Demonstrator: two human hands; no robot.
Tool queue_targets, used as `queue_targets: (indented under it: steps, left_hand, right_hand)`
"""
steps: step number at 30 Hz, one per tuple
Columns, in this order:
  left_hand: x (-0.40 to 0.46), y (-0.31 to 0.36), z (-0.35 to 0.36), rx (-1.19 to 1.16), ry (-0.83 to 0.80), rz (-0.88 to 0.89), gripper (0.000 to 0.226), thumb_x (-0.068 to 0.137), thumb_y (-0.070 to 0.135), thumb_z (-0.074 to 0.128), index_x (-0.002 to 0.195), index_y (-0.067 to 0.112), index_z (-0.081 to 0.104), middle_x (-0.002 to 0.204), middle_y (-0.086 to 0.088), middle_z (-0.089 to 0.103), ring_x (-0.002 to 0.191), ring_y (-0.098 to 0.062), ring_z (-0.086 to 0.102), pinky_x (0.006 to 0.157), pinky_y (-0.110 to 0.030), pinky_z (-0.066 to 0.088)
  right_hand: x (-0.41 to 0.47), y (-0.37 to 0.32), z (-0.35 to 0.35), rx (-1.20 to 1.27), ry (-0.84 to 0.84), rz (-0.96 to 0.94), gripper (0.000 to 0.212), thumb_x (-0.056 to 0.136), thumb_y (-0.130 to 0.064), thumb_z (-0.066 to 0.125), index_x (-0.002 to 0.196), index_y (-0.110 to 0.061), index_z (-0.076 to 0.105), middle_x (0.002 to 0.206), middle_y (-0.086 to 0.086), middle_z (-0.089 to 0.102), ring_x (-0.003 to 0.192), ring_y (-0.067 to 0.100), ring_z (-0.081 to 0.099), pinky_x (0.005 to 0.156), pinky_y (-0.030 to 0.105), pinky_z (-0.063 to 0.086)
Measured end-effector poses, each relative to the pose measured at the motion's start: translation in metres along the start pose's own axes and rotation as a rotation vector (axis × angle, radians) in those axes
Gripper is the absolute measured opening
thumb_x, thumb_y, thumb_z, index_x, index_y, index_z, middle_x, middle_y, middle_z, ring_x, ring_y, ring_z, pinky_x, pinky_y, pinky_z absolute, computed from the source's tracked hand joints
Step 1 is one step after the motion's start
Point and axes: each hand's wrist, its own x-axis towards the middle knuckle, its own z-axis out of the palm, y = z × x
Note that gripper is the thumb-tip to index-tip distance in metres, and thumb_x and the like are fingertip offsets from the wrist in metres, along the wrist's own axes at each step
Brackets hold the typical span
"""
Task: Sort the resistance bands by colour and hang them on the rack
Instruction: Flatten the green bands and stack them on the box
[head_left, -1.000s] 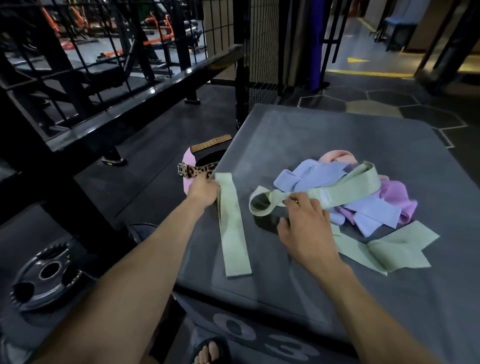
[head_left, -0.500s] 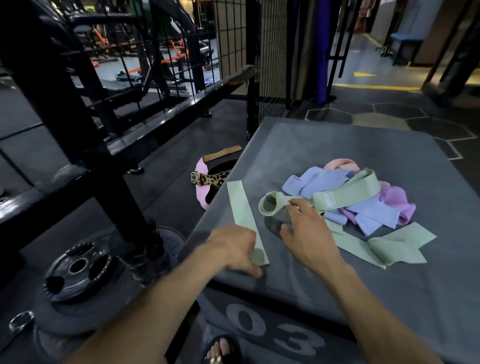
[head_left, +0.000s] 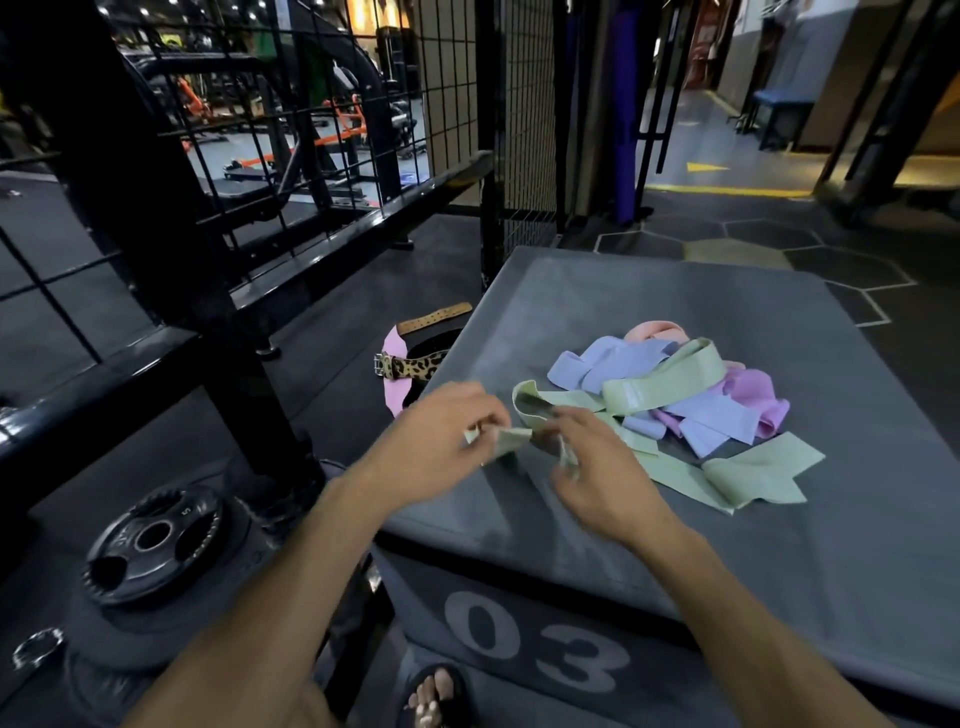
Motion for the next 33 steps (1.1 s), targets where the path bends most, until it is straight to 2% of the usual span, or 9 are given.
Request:
queue_targets:
  steps: [2, 4, 6, 11, 18, 23, 27, 31, 33]
  left_hand:
    - [0.008, 0.01, -0.021, -0.164, 0.1, 0.023, 0.011, 0.097, 0.014, 0.061, 0.102, 0.019, 0.069, 0.096, 0.006, 0.061, 0.09, -0.007, 0.057, 0.08, -0.019, 0.045]
    - [0.018, 0.019, -0.042, -0.307, 0.191, -0.037, 0.011, 0.098, 0.009, 0.062, 0.103, 0.016, 0.07, 0.095, 0.005, 0.067, 0.085, -0.005, 0.062, 0.075, -0.015, 0.046]
    - [0.029, 0.022, -0.059, -0.462, 0.284, -0.129, 0.012, 0.097, 0.006, 0.063, 0.104, 0.012, 0.071, 0.09, 0.002, 0.071, 0.074, -0.003, 0.065, 0.067, -0.017, 0.051]
    - [0.049, -0.005, -0.066, -0.533, 0.336, -0.346, 0.014, 0.096, 0.008, 0.066, 0.106, 0.013, 0.074, 0.087, -0.002, 0.075, 0.063, -0.007, 0.067, 0.059, -0.024, 0.055]
    - [0.049, -0.058, -0.02, -0.488, 0.347, -0.583, 0.02, 0.097, 0.007, 0.064, 0.093, 0.022, 0.077, 0.078, 0.002, 0.075, 0.06, -0.011, 0.066, 0.063, -0.031, 0.06]
    - [0.039, -0.085, -0.02, -0.525, 0.62, -0.807, 0.025, 0.097, 0.009, 0.06, 0.083, 0.027, 0.069, 0.084, -0.001, 0.075, 0.057, -0.018, 0.068, 0.055, -0.03, 0.058]
    - [0.011, -0.11, -0.019, -0.631, 0.644, -0.943, 0.017, 0.101, 0.007, 0.056, 0.091, 0.019, 0.063, 0.098, -0.013, 0.073, 0.061, -0.021, 0.069, 0.058, -0.033, 0.06]
    - [-0.017, -0.11, -0.02, -0.751, 0.325, -0.974, 0.013, 0.099, -0.002, 0.058, 0.112, 0.0, 0.057, 0.096, -0.02, 0.067, 0.054, -0.016, 0.069, 0.051, -0.028, 0.06]
    - [-0.028, -0.104, -0.021, -0.71, 0.112, -0.99, 0.015, 0.096, -0.005, 0.059, 0.108, 0.003, 0.06, 0.089, -0.016, 0.067, 0.053, -0.014, 0.067, 0.051, -0.027, 0.058]
  right_hand:
    - [-0.001, -0.02, -0.007, 0.335, -0.028, 0.0, 0.056, 0.077, -0.013, 0.06, 0.132, -0.025, 0.059, 0.137, -0.015, 0.057, 0.123, 0.002, 0.051, 0.101, 0.018, 0.039]
    - [-0.001, -0.035, -0.01, 0.612, -0.101, 0.021, 0.043, 0.079, -0.009, 0.06, 0.118, -0.024, 0.066, 0.115, -0.018, 0.068, 0.102, -0.001, 0.059, 0.085, 0.015, 0.042]
    - [-0.002, -0.044, -0.011, 0.803, -0.158, 0.084, 0.023, 0.084, -0.006, 0.059, 0.102, -0.012, 0.071, 0.094, -0.009, 0.074, 0.08, 0.004, 0.063, 0.071, 0.016, 0.045]
    - [-0.005, -0.043, 0.0, 1.054, -0.236, 0.222, 0.016, 0.096, 0.001, 0.058, 0.108, 0.009, 0.065, 0.096, 0.027, 0.073, 0.077, 0.028, 0.07, 0.072, 0.031, 0.055]
    - [-0.002, -0.028, 0.021, 1.142, -0.43, 0.498, 0.018, 0.099, -0.004, 0.058, 0.114, 0.006, 0.057, 0.104, 0.026, 0.073, 0.083, 0.037, 0.071, 0.07, 0.039, 0.06]
    - [0.005, -0.013, 0.023, 0.943, -0.509, 0.52, 0.015, 0.094, -0.001, 0.064, 0.109, 0.001, 0.062, 0.09, 0.016, 0.074, 0.077, 0.033, 0.073, 0.066, 0.039, 0.061]
    - [0.027, 0.005, 0.012, 0.824, -0.189, 0.635, 0.016, 0.093, -0.003, 0.066, 0.106, -0.002, 0.058, 0.067, 0.006, 0.068, 0.055, 0.023, 0.067, 0.045, 0.026, 0.052]
    - [0.04, 0.027, -0.005, 0.64, 0.154, 0.61, 0.008, 0.09, -0.006, 0.068, 0.094, -0.004, 0.062, 0.071, 0.008, 0.069, 0.043, 0.017, 0.057, 0.038, 0.018, 0.039]
    - [0.048, 0.039, -0.01, 0.566, 0.244, 0.589, 0.009, 0.087, -0.013, 0.074, 0.087, -0.01, 0.066, 0.077, 0.006, 0.072, 0.046, 0.014, 0.058, 0.046, 0.022, 0.045]
